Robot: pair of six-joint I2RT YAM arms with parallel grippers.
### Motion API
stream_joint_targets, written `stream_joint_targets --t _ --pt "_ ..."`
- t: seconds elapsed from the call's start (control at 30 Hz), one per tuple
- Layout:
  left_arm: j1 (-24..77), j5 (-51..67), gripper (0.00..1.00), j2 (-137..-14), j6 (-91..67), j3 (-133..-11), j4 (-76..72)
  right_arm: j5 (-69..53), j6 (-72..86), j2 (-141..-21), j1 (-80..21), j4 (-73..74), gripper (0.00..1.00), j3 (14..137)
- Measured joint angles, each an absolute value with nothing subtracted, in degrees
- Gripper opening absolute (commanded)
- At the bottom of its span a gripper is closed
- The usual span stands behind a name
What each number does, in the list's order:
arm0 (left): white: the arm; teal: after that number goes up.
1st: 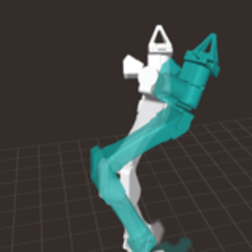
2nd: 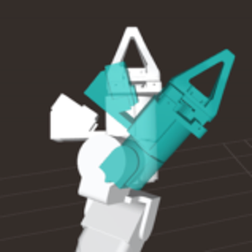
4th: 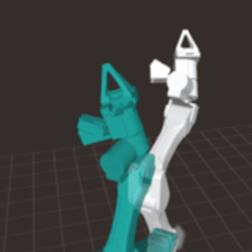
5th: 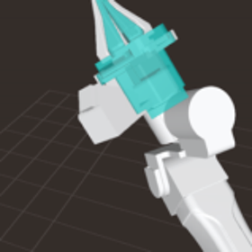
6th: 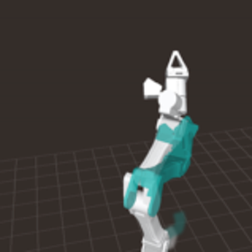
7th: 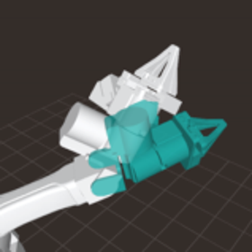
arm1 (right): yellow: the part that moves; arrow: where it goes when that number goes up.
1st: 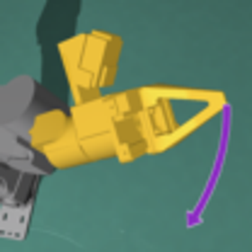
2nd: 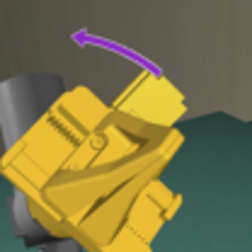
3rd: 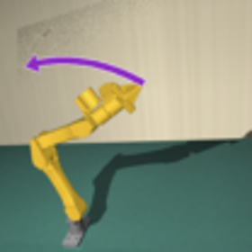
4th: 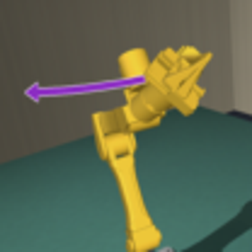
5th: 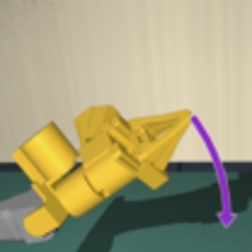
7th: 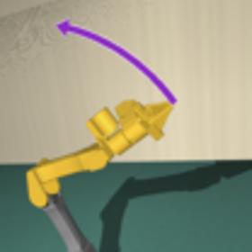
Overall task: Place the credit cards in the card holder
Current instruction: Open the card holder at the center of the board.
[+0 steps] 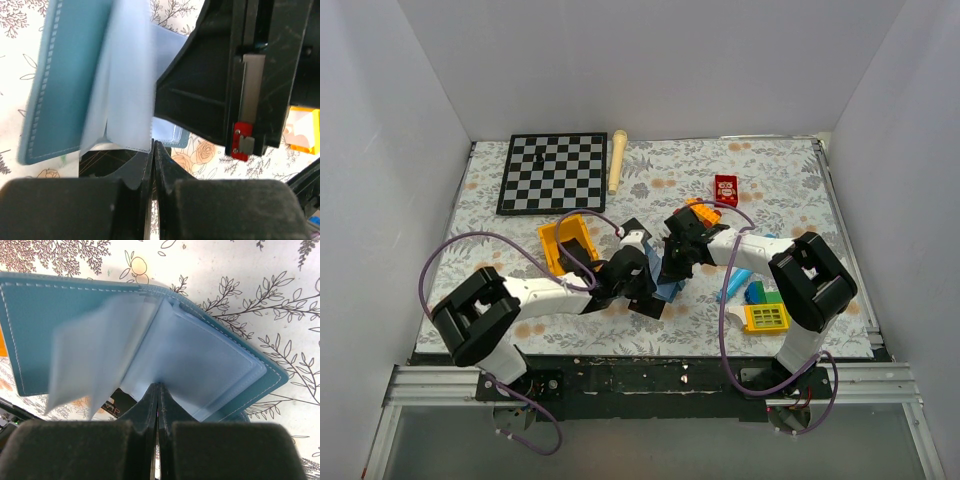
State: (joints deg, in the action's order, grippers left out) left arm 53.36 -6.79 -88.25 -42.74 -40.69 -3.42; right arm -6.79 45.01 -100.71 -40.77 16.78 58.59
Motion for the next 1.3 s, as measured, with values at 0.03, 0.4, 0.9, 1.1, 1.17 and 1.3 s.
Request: stream_joint_targets --t 0.03,0.4,0.9,1.1,1.17,1.3 --pt "53.39 -7.14 0.00 -88.66 -42.98 -41.12 -3.53 -6.79 45.01 -100.71 -40.80 16.78 0.01 58.59" --pt "51.92 -10.00 0.00 -93.56 -44.16 -43.20 -4.14 -6.76 45.01 -100.71 -40.77 16.78 0.01 58.59" --pt "42.76 -10.79 0.00 -93.06 -43.48 -43.20 -3.29 -6.79 45.08 -100.55 -40.49 16.51 0.01 58.22" --pt "42.54 -10.37 0.00 -94.35 -43.51 -43.20 -3.51 -6.55 44.84 -100.47 -39.88 16.82 0.01 58.22" --pt "42.52 -9.96 0.00 -94.39 -43.51 -43.20 -3.70 -6.37 44.64 -100.42 -39.35 17.10 0.01 58.22" --pt "42.48 -8.54 0.00 -94.43 -43.55 -43.16 -4.16 -6.52 43.64 -100.38 -37.47 17.61 0.01 58.22"
